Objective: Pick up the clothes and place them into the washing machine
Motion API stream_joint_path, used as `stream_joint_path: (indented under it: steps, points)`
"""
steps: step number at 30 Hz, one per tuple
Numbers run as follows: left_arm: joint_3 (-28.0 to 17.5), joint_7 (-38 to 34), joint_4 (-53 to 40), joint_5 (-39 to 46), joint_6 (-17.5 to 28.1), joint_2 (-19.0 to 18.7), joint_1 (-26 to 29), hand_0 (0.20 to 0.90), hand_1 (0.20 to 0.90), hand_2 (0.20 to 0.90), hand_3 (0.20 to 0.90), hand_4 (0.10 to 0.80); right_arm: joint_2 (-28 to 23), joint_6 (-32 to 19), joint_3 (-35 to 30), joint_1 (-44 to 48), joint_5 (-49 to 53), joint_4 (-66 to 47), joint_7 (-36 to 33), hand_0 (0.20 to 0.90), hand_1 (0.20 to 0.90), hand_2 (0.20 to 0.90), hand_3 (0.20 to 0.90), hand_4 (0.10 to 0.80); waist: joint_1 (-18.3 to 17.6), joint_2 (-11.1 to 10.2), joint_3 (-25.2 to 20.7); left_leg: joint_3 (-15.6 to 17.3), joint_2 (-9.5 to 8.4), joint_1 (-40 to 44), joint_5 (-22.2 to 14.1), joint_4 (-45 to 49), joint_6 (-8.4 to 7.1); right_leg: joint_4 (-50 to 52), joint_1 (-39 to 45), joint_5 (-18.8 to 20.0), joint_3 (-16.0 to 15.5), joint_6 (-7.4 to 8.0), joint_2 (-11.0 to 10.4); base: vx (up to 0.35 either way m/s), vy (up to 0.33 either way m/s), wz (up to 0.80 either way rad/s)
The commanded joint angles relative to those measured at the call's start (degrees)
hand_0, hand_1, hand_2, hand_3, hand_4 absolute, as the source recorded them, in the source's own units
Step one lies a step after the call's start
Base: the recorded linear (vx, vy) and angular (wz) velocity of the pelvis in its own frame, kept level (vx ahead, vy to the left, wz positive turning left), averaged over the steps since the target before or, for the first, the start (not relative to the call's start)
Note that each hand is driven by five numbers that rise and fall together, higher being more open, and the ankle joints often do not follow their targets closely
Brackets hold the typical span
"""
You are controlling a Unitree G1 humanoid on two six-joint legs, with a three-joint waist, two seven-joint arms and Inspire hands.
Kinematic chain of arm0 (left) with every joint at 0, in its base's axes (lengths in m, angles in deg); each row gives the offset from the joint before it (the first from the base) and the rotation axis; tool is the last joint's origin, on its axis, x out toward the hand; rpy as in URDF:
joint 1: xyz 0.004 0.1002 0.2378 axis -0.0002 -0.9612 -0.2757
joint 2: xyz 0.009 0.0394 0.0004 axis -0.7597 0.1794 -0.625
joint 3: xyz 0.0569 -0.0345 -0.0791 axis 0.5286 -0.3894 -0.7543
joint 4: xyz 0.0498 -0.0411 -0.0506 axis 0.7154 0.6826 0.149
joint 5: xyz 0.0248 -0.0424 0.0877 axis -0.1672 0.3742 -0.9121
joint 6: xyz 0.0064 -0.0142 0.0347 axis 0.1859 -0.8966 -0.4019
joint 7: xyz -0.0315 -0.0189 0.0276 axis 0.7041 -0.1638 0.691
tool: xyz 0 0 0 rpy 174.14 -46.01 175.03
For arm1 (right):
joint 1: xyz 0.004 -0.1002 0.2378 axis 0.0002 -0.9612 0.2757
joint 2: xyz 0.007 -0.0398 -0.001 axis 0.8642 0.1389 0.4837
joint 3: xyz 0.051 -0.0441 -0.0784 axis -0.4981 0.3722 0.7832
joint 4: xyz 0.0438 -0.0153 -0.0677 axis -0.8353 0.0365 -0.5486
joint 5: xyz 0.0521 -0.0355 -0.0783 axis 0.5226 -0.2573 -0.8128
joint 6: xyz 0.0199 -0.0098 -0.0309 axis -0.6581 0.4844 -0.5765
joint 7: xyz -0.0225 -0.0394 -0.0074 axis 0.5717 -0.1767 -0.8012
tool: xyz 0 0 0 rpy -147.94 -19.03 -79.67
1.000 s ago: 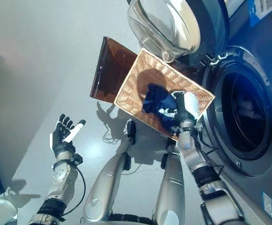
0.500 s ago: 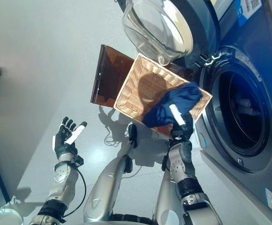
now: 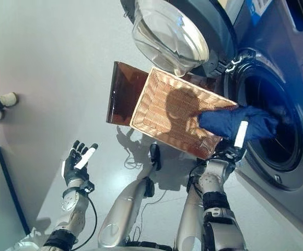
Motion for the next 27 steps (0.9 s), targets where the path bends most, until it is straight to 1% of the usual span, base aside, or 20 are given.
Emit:
stream_joint_path:
  steps: [1, 3, 4, 8, 9, 14, 16, 18, 20, 21, 22, 24, 26, 27]
  points:
    - [-1.8, -0.7, 0.6, 0.1, 3.9, -1.9, -2.0, 0.900, 0.900, 0.900, 0.900, 0.800, -3.9, -5.1, -3.4, -1.2, -0.8, -2.9, -0.4, 0.200, 0.200, 0.200, 0.200, 0.300, 0.3, 2.1, -3.4, -0.6, -2.11, -2.7, -5.8, 5.3, -4.95, -1.6, 1.8, -0.2, 0.2, -1.09, -0.1, 0.001, -0.002, -0.06]
    - [-1.6, -0.1, -0.2, 0.3, 4.0, -2.2, -2.4, 0.900, 0.900, 0.900, 0.900, 0.800, -6.6, -5.3, -5.8, 0.3, -1.0, -0.9, -1.5, 0.200, 0.200, 0.200, 0.200, 0.300, 0.4, 2.7, -3.8, -0.5, -2.26, -2.9, -5.8, 5.3, -4.92, -1.2, 1.4, -0.4, 0.5, -1.07, 0.0, 0.001, 0.001, -0.02]
    - [-1.5, -0.1, -0.2, 0.3, 4.0, -2.2, -2.3, 0.900, 0.900, 0.900, 0.900, 0.800, -6.7, -5.2, -5.8, 0.4, -1.0, -0.7, -1.4, 0.200, 0.200, 0.200, 0.200, 0.300, 0.4, 2.8, -3.8, -0.5, -2.25, -2.9, -5.9, 5.3, -4.92, -1.2, 1.4, -0.4, 0.5, -1.07, 0.0, 0.002, 0.004, -0.04]
    - [-1.2, 0.3, -0.1, 0.3, 4.0, -2.5, -2.6, 0.900, 0.900, 0.900, 0.900, 0.800, -10.8, -5.2, -8.1, 2.8, -2.3, 1.5, -3.6, 0.200, 0.200, 0.200, 0.200, 0.300, 0.6, 3.7, -4.2, -0.4, -2.41, -3.0, -5.9, 5.3, -4.89, -0.7, 0.8, -0.6, 0.8, -1.03, 0.0, 0.000, -0.001, -0.04]
    - [-1.0, 0.7, -0.2, 0.3, 4.1, -2.7, -2.9, 0.900, 0.900, 0.900, 0.900, 0.800, -13.3, -4.8, -8.8, 4.3, -3.1, 3.2, -4.6, 0.200, 0.200, 0.200, 0.200, 0.300, 0.9, 4.1, -4.5, -0.4, -2.46, -3.1, -5.9, 5.2, -4.89, -0.7, 0.7, -0.6, 1.0, -1.02, -0.1, 0.000, 0.000, 0.00]
    - [0.3, 1.7, -1.2, 0.4, 4.2, -3.3, -3.8, 0.900, 0.900, 0.900, 0.900, 0.800, -20.9, -3.3, -9.5, 10.1, -4.2, 7.7, -6.4, 0.200, 0.200, 0.200, 0.200, 0.300, 1.8, 5.4, -5.1, -0.3, -2.71, -3.4, -5.7, 5.0, -4.99, -0.6, 0.1, -0.6, 1.4, -0.92, -0.3, 0.000, 0.000, 0.00]
    - [0.9, 2.1, -1.3, 0.4, 4.2, -3.4, -4.1, 0.900, 0.900, 0.900, 0.900, 0.800, -23.5, -3.0, -9.4, 12.0, -4.7, 9.2, -7.0, 0.200, 0.200, 0.200, 0.200, 0.300, 2.3, 5.8, -5.4, -0.4, -2.72, -3.4, -5.6, 4.9, -5.02, -0.4, -0.2, -0.8, 1.5, -0.92, -0.5, 0.000, 0.000, 0.00]
    - [1.3, 2.3, -1.3, 0.5, 4.2, -3.4, -4.2, 0.900, 0.900, 0.900, 0.900, 0.800, -24.9, -2.6, -9.0, 13.1, -5.0, 10.0, -7.2, 0.200, 0.200, 0.200, 0.200, 0.300, 2.4, 6.0, -5.5, -0.3, -2.76, -3.4, -5.5, 4.8, -5.06, -0.3, -0.3, -0.8, 1.5, -0.92, -0.5, 0.000, 0.000, 0.00]
    - [1.9, 2.6, -1.7, 0.7, 4.4, -3.3, -4.3, 0.900, 0.900, 0.900, 0.900, 0.800, -27.6, -2.1, -8.5, 15.7, -5.3, 11.7, -7.6, 0.200, 0.200, 0.200, 0.200, 0.300, 2.8, 6.5, -5.8, -0.1, -2.73, -3.7, -5.1, 4.5, -5.05, -0.1, -0.9, -0.5, 1.5, -0.98, -0.4, 0.000, 0.000, 0.00]
    - [2.4, 2.9, -1.5, 0.8, 4.2, -3.4, -4.5, 0.900, 0.900, 0.900, 0.900, 0.800, -30.0, -1.7, -8.2, 17.6, -5.7, 13.1, -8.2, 0.200, 0.200, 0.200, 0.200, 0.300, 3.2, 6.7, -6.2, -0.2, -2.84, -3.5, -5.4, 4.5, -5.18, 0.3, -0.9, -1.1, 1.6, -0.94, -0.5, 0.000, 0.000, 0.00]
    - [2.4, 2.9, -1.5, 0.8, 4.2, -3.3, -4.4, 0.900, 0.900, 0.900, 0.900, 0.800, -30.2, -1.7, -8.1, 17.9, -5.6, 13.2, -8.2, 0.200, 0.200, 0.200, 0.200, 0.300, 3.2, 6.8, -6.1, -0.1, -2.75, -3.7, -5.0, 4.4, -5.12, 0.2, -1.2, -0.7, 1.6, -0.99, -0.4, 0.032, -0.008, 0.01]
    - [2.9, 3.2, -1.6, 0.8, 4.2, -3.7, -4.5, 0.900, 0.900, 0.900, 0.900, 0.800, -33.6, -1.3, -6.8, 21.0, -5.8, 14.3, -8.3, 0.200, 0.200, 0.200, 0.200, 0.300, 3.6, 7.0, -6.8, -0.1, -2.80, -3.6, -5.3, 4.4, -5.25, 0.5, -1.3, -1.1, 1.8, -0.99, -0.4, 0.018, -0.007, 0.01]
    - [3.3, 3.3, -1.9, 1.0, 4.4, -3.6, -4.6, 0.900, 0.900, 0.900, 0.900, 0.800, -34.6, -1.2, -6.5, 21.9, -5.9, 14.8, -8.5, 0.200, 0.200, 0.200, 0.200, 0.300, 3.6, 7.1, -6.9, 0.0, -2.81, -3.6, -5.2, 4.3, -5.28, 0.5, -1.4, -1.2, 1.8, -0.98, -0.4, 0.007, -0.005, -0.03]
    - [3.8, 3.5, -2.0, 1.0, 4.3, -3.9, -4.8, 0.900, 0.900, 0.900, 0.900, 0.800, -36.6, -0.7, -5.5, 24.0, -6.3, 15.9, -8.8, 0.200, 0.200, 0.200, 0.200, 0.300, 4.0, 7.2, -7.3, -0.1, -2.85, -3.6, -5.2, 4.2, -5.36, 0.7, -1.4, -1.3, 1.9, -0.94, -0.5, 0.012, -0.013, -0.04]
